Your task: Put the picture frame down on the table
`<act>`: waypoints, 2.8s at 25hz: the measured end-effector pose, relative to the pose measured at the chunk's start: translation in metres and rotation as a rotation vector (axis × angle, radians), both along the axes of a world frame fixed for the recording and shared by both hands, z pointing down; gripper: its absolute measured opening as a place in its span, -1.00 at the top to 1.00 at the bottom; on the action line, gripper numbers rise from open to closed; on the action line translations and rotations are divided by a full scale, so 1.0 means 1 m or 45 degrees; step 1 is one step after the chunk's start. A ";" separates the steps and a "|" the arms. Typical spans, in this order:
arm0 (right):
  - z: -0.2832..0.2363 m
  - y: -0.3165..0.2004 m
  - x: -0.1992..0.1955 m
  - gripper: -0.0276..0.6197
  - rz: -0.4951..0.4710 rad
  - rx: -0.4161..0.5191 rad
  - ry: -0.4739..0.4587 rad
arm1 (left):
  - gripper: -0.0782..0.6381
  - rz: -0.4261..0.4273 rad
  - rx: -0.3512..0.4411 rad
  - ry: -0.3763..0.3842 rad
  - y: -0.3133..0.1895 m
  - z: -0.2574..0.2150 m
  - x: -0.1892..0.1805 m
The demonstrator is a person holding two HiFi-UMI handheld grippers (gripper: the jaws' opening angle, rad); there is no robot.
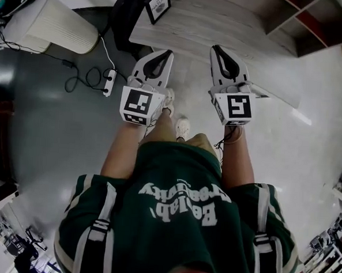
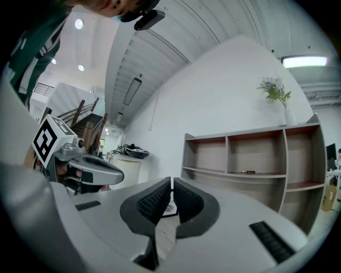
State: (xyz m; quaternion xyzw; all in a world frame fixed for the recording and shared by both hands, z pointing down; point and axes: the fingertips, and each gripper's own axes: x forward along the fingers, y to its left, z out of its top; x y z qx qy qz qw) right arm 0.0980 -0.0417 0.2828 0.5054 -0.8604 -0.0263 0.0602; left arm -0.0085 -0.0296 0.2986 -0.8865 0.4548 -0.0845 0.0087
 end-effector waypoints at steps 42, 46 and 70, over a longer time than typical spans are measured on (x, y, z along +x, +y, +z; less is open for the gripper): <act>-0.056 0.051 -0.002 0.79 -0.076 0.208 0.117 | 0.73 -0.030 0.166 -0.073 0.037 -0.067 0.006; -0.052 0.050 -0.003 0.79 -0.078 0.170 0.103 | 0.73 -0.032 0.161 -0.065 0.035 -0.067 0.004; -0.053 0.047 -0.004 0.79 -0.087 0.170 0.128 | 0.73 -0.043 0.159 -0.051 0.025 -0.066 0.003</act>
